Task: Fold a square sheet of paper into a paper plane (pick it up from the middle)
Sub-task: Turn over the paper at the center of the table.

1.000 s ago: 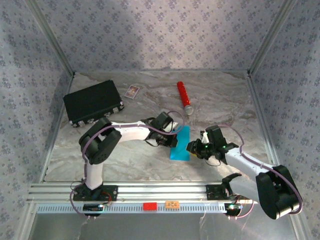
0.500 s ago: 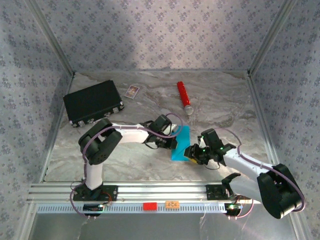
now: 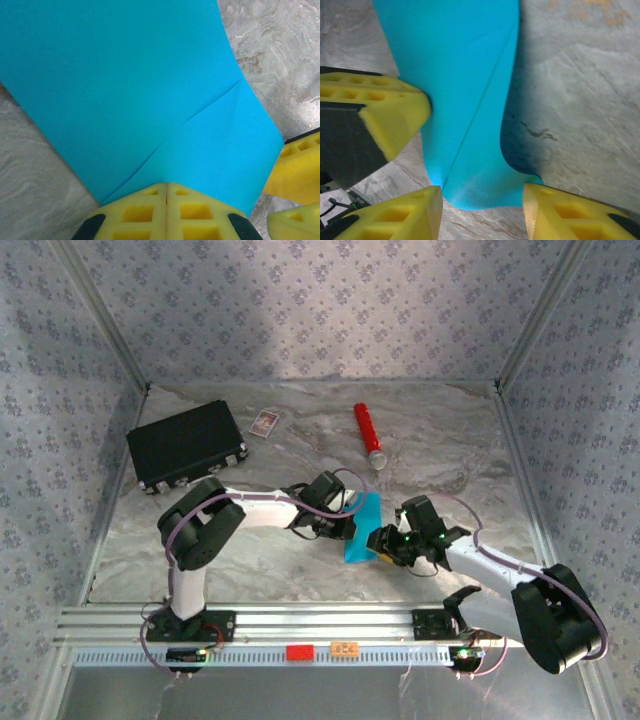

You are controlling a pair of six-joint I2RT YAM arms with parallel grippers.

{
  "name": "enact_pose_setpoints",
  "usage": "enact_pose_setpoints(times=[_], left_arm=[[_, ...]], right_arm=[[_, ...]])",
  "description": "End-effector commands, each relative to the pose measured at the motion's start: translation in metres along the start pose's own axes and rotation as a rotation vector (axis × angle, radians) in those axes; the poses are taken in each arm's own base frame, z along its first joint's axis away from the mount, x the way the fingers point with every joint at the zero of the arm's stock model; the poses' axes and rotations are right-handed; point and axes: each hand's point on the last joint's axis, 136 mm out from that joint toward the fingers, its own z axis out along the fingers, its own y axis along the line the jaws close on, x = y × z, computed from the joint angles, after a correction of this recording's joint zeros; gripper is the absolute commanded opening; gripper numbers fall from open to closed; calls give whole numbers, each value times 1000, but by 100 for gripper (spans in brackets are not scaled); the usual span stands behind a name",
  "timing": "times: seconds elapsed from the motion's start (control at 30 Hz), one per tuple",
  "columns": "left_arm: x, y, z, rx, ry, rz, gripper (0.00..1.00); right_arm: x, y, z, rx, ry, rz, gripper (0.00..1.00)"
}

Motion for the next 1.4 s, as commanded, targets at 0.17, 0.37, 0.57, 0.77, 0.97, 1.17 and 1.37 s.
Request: enact_pose_setpoints(times=[0.17, 0.37, 0.57, 0.77, 0.97, 1.17, 1.37], left_arm=[[21, 17, 3, -69, 49, -29, 0], [19, 15, 2, -66, 42, -30, 0], [18, 13, 1, -62, 37, -29, 0], [16, 12, 0, -58, 30, -29, 0], [16, 11, -1, -53, 27, -30, 0], [16, 11, -1, -54, 26, -31, 0], [15, 10, -2, -52, 22, -35, 0]], right_arm=[[-32, 29, -4, -89, -50, -32, 48], [-47, 32, -6, -98, -73, -32, 48], [-51, 23, -4, -96, -71, 8, 48], [-49, 12, 0, -83, -70, 35, 47], [-49, 11, 5, -114, -62, 65, 43], [-49, 7, 7, -109, -64, 82, 41], [-51, 4, 10, -120, -71, 85, 32]])
